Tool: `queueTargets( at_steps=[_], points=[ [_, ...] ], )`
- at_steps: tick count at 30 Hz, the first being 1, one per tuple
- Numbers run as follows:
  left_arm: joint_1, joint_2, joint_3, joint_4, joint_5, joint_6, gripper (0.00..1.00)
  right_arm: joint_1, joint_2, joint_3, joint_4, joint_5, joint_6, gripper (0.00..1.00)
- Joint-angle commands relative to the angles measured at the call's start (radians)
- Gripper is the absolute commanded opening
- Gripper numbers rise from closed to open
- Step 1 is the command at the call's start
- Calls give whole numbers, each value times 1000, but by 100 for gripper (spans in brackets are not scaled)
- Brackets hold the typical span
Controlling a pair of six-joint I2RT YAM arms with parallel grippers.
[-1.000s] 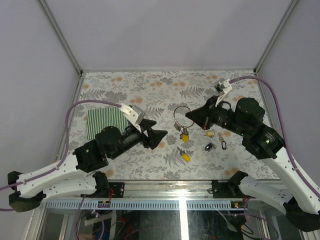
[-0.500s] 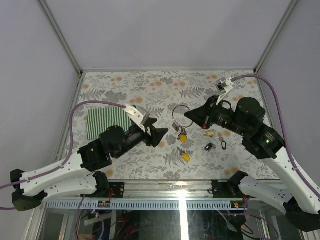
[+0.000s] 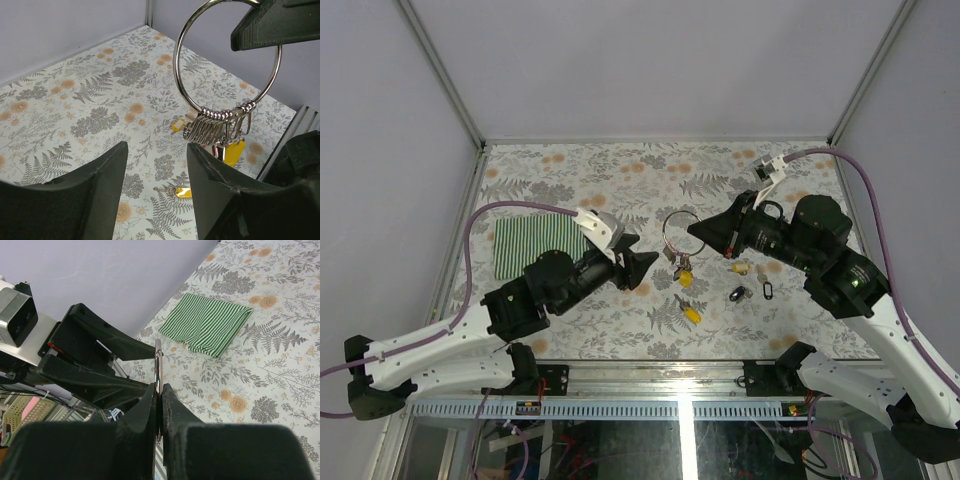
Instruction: Put the keys on the keyring
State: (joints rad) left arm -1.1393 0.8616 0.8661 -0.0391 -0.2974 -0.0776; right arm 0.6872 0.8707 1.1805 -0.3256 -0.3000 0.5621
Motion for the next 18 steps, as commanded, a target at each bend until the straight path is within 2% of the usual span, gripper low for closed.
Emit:
queueTargets(
  at_steps=[1, 18],
  points=[
    [-6, 4, 24, 96, -23, 24, 51, 3, -16, 37, 89, -22, 23, 0],
    [-10, 37, 38, 109, 17, 28, 49, 3, -14, 33, 95, -28, 24, 0]
  ],
)
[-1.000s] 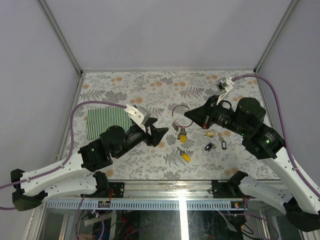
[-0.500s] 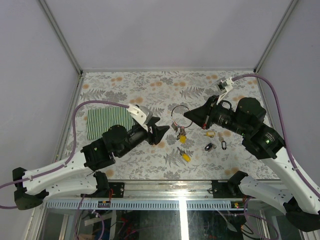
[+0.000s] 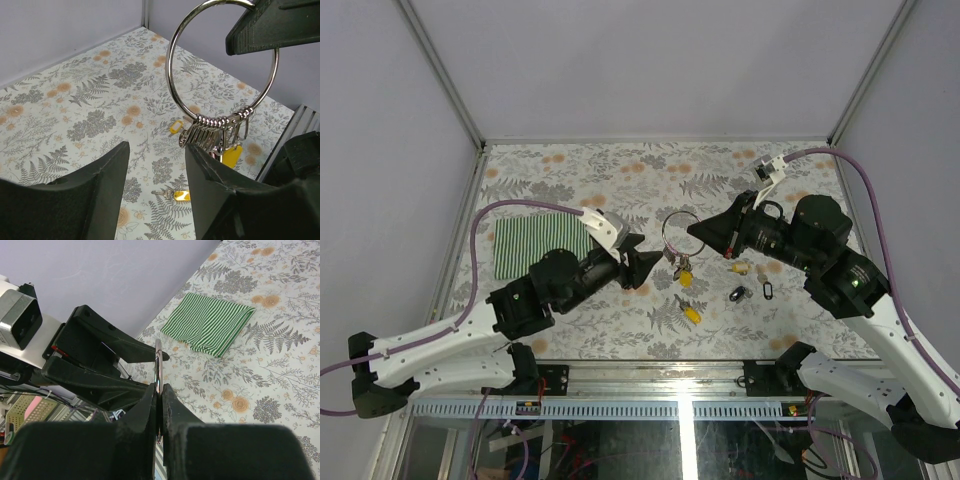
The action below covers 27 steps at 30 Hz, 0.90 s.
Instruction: Put the keys on the keyring
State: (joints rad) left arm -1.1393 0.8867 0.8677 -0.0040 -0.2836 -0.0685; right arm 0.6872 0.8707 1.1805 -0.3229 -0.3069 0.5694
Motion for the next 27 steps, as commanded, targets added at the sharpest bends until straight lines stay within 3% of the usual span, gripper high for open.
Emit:
queueTargets(
  at_steps=[1, 13, 27],
  points=[
    [-9, 16, 40, 75, 2, 21, 49, 3, -15, 32, 92, -21, 17, 0],
    [-10, 34, 56, 78, -15, 30, 39, 3, -12, 22, 102, -25, 24, 0],
    [-16, 42, 54, 89, 15, 33, 41, 2, -16, 12, 114, -33, 34, 0]
  ],
)
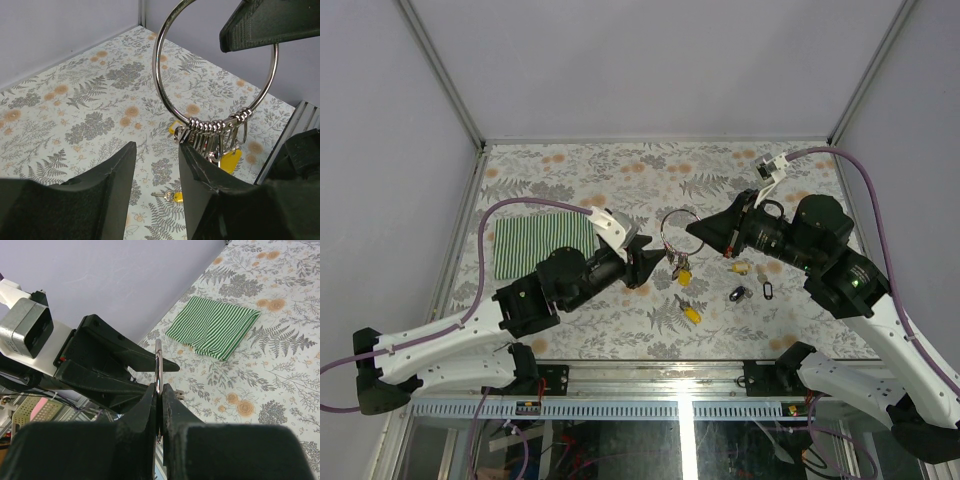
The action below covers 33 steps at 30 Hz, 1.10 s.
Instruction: Put the keys on the keyring
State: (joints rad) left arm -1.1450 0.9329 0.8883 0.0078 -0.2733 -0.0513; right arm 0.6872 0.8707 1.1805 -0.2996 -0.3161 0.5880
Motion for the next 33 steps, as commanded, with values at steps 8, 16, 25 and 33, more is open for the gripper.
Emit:
queueTargets(
  at_steps=[8, 16, 25, 33],
  points=[
    [-10, -3, 40, 87, -2, 22, 41, 2, -19, 7, 87, -21, 15, 0],
    [-12, 7, 53, 102, 8, 28, 39, 3, -22, 1, 87, -18, 16, 0],
    [-16, 18, 64, 106, 29, 41, 27, 3, -27, 7, 75, -13, 13, 0],
    [-17, 11, 75, 44, 45, 47, 11, 3, -31, 33, 37, 21, -19, 0]
  ],
)
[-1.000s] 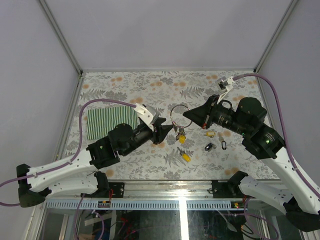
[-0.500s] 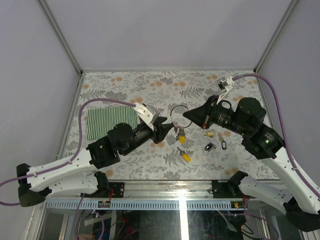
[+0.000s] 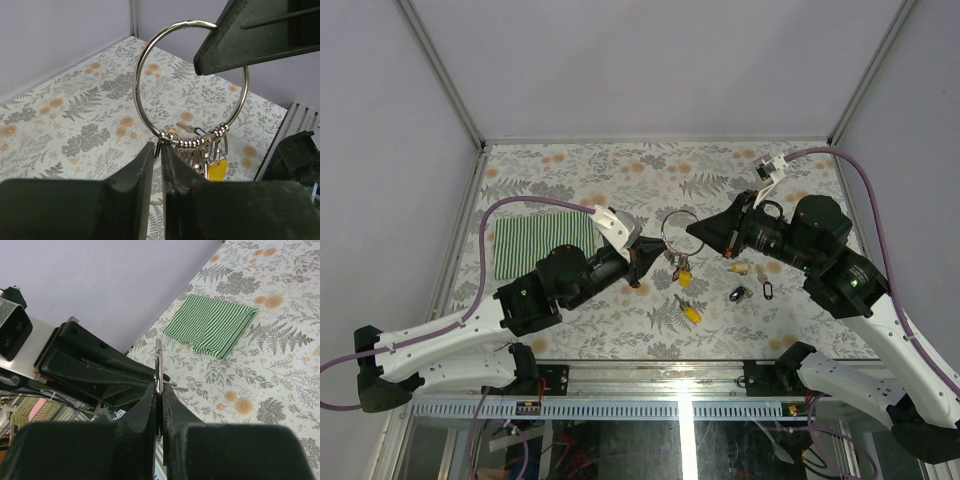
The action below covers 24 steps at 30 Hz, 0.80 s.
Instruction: Put the keys on the keyring
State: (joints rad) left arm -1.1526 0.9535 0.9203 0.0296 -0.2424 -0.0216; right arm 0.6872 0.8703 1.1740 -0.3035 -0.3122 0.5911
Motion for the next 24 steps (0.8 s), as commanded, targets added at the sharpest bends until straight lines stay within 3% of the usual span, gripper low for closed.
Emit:
queueTargets(
  at_steps=[1, 9, 15, 20, 24],
  points=[
    [-10, -12, 47, 7, 16, 20, 10, 3, -30, 43, 33, 24, -30, 0],
    [-12, -8, 132, -238, 12, 83, 0, 3, -34, 54, -21, 75, -92, 1],
    [-11, 30, 237, -444, -4, 167, 0, 3, -30, 61, -52, 77, -133, 4],
    [-11, 82, 341, -602, -18, 223, 0, 3, -24, 81, -89, 72, -165, 11],
    [-11, 108, 397, -678, -26, 257, 0, 3, -29, 85, -94, 64, -180, 22]
  ],
)
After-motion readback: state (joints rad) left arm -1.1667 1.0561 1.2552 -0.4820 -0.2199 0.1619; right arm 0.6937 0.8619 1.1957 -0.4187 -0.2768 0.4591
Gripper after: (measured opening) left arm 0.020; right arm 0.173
